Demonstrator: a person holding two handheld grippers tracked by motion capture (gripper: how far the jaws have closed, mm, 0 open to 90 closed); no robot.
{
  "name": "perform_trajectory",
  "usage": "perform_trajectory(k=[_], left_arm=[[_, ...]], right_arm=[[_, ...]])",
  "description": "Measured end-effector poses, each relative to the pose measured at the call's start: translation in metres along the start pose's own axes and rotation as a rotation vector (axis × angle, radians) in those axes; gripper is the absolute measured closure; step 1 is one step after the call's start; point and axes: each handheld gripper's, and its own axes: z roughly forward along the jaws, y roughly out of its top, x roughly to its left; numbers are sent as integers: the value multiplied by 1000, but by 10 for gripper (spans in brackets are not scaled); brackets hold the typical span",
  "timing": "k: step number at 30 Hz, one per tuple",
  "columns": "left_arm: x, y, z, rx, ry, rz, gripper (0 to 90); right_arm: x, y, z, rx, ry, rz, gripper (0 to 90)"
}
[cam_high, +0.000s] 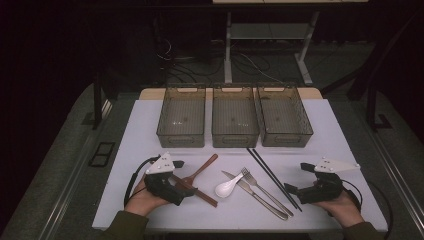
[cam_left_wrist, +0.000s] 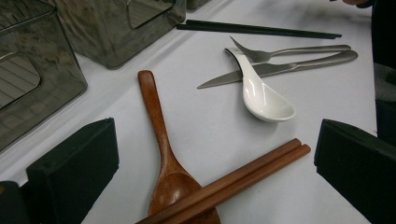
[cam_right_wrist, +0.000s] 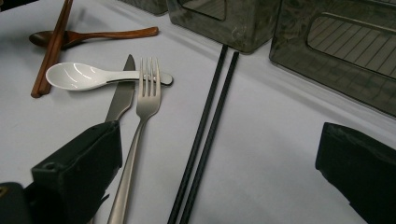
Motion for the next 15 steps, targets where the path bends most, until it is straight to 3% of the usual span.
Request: perform_trajectory(k=[10,15], left_arm=[[3,0,-2,16,8,0,0],[6,1,-5,14,8,8,53]], right_arm=[[-1,0,0,-9,6,5,8],[-1,0,-2,-12,8,4,8]])
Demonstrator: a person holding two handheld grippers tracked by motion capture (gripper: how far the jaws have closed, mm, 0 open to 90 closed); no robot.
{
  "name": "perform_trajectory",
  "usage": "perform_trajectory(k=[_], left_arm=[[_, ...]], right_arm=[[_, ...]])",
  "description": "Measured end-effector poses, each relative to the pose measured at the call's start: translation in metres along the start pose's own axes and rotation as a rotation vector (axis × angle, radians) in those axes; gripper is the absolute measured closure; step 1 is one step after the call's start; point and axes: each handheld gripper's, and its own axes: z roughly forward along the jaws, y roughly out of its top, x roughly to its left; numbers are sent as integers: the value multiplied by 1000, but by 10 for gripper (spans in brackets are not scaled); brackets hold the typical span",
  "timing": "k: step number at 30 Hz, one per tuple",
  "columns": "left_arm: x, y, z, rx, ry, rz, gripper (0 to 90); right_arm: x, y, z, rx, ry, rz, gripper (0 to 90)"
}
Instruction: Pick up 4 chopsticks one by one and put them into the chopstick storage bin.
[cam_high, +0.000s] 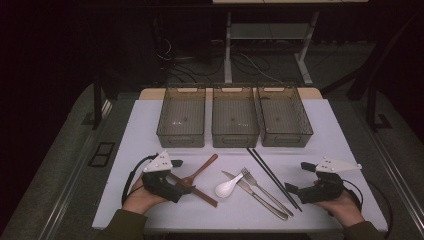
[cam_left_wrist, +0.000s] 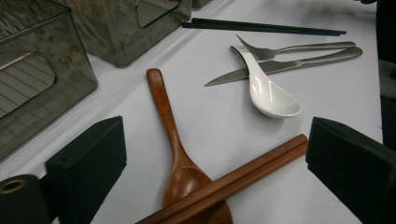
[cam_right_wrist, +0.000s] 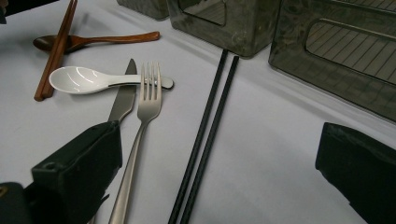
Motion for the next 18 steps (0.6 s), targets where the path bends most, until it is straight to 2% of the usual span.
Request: perform_trajectory(k=[2,7,9,12,18], left_arm=[[3,0,-2,6,-5,9,70],[9,-1,-2,18,-20,2,141],[12,0,-1,29,-16,13,161],[12,0,-1,36,-29,23,268],[11,-1,5,91,-87,52,452]], right_arm=[[0,0,0,-3,1,0,8],[0,0,1,2,-1,1,8],[0,0,1,-4,-1,3,8],[-1,0,1,4,1,4,8],[-1,0,1,0,9,1,8]])
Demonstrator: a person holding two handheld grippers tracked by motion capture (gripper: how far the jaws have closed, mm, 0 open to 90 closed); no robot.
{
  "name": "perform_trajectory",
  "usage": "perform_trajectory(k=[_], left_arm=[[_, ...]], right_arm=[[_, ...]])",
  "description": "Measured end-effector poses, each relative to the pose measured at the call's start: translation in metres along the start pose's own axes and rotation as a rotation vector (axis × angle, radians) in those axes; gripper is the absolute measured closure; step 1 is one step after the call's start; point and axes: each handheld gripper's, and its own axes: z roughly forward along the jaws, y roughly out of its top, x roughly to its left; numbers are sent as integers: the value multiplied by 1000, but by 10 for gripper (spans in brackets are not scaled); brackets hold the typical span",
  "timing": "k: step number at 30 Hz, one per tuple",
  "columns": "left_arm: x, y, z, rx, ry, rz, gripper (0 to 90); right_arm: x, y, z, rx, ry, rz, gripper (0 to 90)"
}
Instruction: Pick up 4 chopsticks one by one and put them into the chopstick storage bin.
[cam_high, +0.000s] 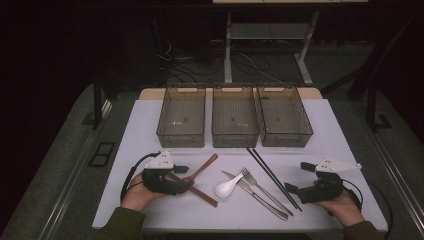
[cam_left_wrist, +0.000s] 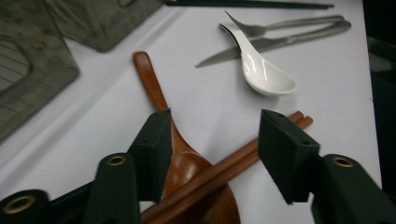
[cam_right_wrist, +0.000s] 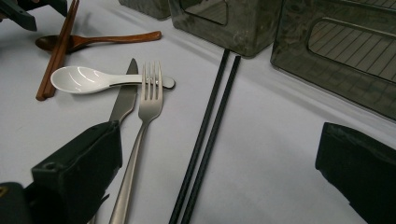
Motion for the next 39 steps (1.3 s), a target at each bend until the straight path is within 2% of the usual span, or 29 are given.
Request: perform_trajectory(k=[5,15,19,25,28,34,39], left_arm=[[-3,0,5,31,-19,22,523],[-10,3,18,93,-59,76,541],[-16,8,27,122,-99,122,545],[-24,15,40,152,-154,166,570],[-26,15,44,163,-160,165,581],[-27,14,47,187,-170,192,602],[-28,14,49,203,-157,212,615]], right_arm=[[0,0,0,-2,2,0,8],[0,0,0,5,7,-1,8],[0,0,0,6,9,-2,8],[0,-1,0,4,9,-1,8],[0,-1,0,7,9,-3,8],[-1,-1,0,7,9,-4,8],[0,-1,0,6,9,-7,8]])
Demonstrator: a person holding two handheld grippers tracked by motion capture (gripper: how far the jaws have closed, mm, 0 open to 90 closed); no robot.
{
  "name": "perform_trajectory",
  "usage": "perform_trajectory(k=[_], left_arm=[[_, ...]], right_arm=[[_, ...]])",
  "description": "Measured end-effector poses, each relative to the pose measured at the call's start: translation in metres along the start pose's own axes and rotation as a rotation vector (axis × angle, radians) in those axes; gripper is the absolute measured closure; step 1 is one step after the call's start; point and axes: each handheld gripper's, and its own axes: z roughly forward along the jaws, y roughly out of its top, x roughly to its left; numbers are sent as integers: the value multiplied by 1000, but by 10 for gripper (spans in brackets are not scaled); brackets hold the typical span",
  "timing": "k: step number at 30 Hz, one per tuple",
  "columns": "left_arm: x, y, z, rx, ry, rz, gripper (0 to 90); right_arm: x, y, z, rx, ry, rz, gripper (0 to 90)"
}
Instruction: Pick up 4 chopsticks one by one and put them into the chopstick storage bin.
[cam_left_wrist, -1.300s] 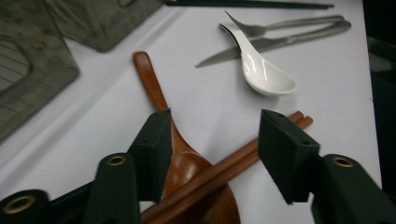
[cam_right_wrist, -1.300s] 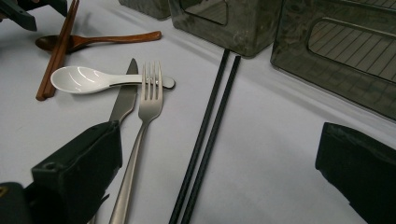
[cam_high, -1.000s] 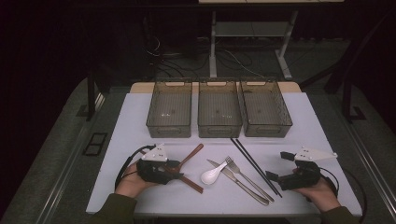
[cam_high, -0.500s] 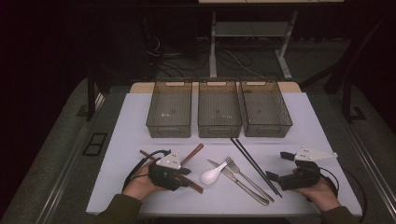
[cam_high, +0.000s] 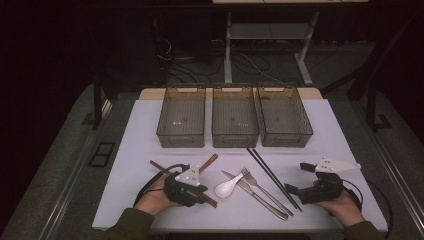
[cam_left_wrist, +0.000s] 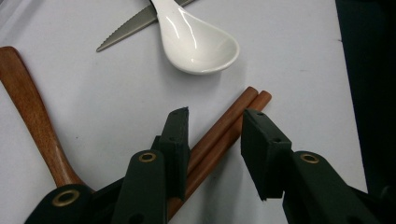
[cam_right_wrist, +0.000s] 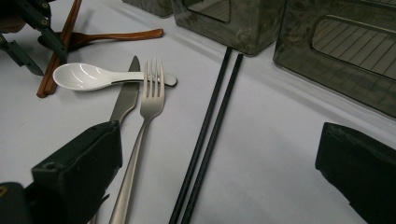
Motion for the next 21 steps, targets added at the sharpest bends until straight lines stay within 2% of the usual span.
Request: perform_trajectory(k=[7,21], left_arm=[[0,0,-1,1,1,1,623],[2,-2,-3,7,48,4,648]], right_arm=[[0,0,0,2,1,-1,8],[0,0,0,1,3,-7,8]])
